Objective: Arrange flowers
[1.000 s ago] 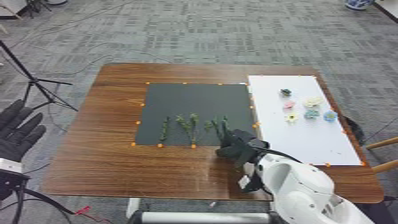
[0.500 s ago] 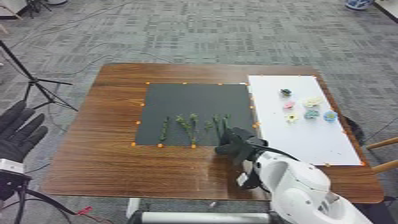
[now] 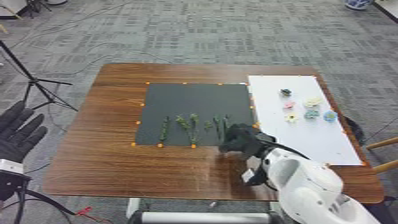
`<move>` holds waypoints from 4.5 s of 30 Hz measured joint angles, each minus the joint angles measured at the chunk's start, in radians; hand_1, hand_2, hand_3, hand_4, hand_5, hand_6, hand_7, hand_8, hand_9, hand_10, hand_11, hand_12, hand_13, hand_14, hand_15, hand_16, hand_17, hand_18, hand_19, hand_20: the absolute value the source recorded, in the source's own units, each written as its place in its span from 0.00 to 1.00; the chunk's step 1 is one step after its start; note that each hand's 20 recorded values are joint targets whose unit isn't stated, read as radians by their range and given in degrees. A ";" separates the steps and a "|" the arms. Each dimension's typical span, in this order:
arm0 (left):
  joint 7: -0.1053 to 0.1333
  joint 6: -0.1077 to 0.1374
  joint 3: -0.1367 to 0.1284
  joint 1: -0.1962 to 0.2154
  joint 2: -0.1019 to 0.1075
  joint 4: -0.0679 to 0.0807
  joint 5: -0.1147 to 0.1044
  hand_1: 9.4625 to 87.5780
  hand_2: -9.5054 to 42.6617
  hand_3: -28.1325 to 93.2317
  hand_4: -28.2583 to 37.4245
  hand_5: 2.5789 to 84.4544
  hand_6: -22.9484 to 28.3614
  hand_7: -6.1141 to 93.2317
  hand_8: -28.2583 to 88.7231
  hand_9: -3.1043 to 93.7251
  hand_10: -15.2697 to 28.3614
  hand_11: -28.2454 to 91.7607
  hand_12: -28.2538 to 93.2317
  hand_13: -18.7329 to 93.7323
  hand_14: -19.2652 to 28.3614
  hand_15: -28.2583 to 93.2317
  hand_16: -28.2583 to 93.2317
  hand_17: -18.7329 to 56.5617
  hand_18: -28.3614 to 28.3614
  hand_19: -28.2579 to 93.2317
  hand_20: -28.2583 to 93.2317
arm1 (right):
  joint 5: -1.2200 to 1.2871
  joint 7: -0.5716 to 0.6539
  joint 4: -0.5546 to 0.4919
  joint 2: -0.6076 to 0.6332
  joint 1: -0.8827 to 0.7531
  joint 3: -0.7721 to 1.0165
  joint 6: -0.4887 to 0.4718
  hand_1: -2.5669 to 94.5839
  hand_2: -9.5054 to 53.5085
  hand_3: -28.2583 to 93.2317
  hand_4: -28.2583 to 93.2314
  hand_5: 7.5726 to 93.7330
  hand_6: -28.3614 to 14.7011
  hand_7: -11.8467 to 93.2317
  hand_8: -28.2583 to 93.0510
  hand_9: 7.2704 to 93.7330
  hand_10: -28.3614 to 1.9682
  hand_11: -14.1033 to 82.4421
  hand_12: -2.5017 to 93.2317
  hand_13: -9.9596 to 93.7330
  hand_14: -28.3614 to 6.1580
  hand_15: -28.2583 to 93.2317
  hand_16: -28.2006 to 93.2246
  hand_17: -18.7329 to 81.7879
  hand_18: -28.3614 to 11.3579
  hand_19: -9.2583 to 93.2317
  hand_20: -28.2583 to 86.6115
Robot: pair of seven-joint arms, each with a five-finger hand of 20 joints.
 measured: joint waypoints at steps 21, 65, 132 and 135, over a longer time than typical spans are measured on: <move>-0.008 0.003 -0.001 0.000 0.004 0.000 -0.002 0.21 0.49 0.80 0.01 0.41 0.59 0.15 0.19 0.33 0.63 0.33 0.35 0.36 0.68 0.40 0.23 0.20 0.70 0.36 0.34 | -0.262 0.144 0.134 0.068 -0.032 0.167 0.099 0.50 0.00 0.90 0.02 0.43 0.49 0.21 0.15 0.40 0.40 0.28 0.16 0.56 0.34 0.76 0.42 0.44 0.07 0.86 0.62; -0.010 0.013 0.029 -0.011 0.007 0.000 -0.017 0.21 0.49 0.80 0.01 0.41 0.59 0.16 0.19 0.33 0.64 0.33 0.35 0.36 0.68 0.40 0.23 0.20 0.70 0.36 0.34 | -0.261 0.176 0.436 0.049 0.180 0.022 0.313 0.54 0.00 0.85 0.00 0.62 0.65 0.28 0.12 0.67 0.59 0.33 0.19 0.67 0.47 0.76 0.53 0.48 0.11 0.88 0.63; 0.008 -0.005 0.082 -0.063 0.017 0.047 -0.057 0.20 0.50 0.79 0.00 0.42 0.58 0.15 0.19 0.35 0.59 0.32 0.34 0.37 0.66 0.38 0.23 0.21 0.68 0.35 0.34 | 0.013 -0.251 0.624 -0.250 0.840 -0.870 0.595 0.65 0.00 0.81 0.00 0.76 0.72 0.43 0.22 0.90 0.72 0.25 0.46 0.71 0.61 0.71 0.66 0.51 0.16 0.87 0.66; 0.008 -0.006 0.082 -0.061 0.022 0.044 -0.056 0.20 0.50 0.79 0.00 0.42 0.58 0.15 0.19 0.35 0.59 0.32 0.34 0.37 0.66 0.38 0.23 0.21 0.68 0.35 0.34 | 0.009 -0.236 0.624 -0.262 0.855 -0.898 0.604 0.65 0.00 0.81 0.00 0.76 0.72 0.43 0.22 0.90 0.73 0.25 0.46 0.71 0.61 0.71 0.66 0.51 0.16 0.87 0.66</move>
